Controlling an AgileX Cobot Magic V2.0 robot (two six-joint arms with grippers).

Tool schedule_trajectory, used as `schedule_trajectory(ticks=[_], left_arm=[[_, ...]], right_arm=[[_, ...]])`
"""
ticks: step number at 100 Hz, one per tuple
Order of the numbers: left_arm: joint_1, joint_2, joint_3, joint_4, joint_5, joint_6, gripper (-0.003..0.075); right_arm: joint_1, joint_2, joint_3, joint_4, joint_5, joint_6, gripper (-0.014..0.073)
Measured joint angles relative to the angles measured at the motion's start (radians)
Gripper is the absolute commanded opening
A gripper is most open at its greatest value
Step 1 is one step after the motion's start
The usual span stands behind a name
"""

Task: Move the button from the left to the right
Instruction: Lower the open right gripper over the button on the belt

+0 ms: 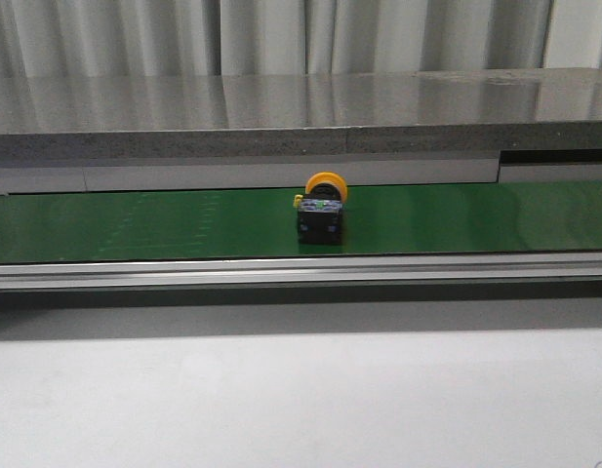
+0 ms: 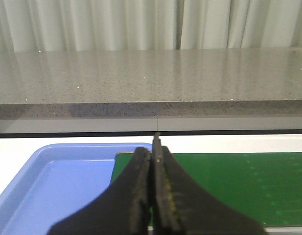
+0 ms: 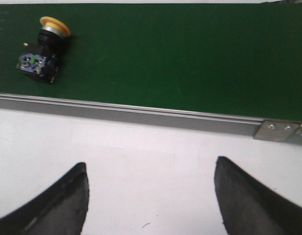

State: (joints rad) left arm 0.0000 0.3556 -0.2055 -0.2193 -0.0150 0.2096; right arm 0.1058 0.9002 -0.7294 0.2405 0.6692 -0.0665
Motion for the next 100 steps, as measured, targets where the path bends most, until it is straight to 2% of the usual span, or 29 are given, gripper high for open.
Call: schedule_trajectory(ticks=[34, 57, 100], left_arm=[[0.0, 0.0, 0.0, 0.0, 0.0, 0.0, -0.0021], [0.0, 0.0, 0.0, 0.0, 0.0, 0.0, -0.0021], [0.0, 0.0, 0.0, -0.002, 0.0, 0.0, -0.0021]], right_arm=[[0.007, 0.134, -0.041, 0.074, -0.047, 0.0, 0.0562], [0.012, 0.323, -0.178, 0.078, -0.055, -0.015, 0.0562], [0.136, 0.642, -0.421, 0.055, -0.07, -0.106, 0.0562]])
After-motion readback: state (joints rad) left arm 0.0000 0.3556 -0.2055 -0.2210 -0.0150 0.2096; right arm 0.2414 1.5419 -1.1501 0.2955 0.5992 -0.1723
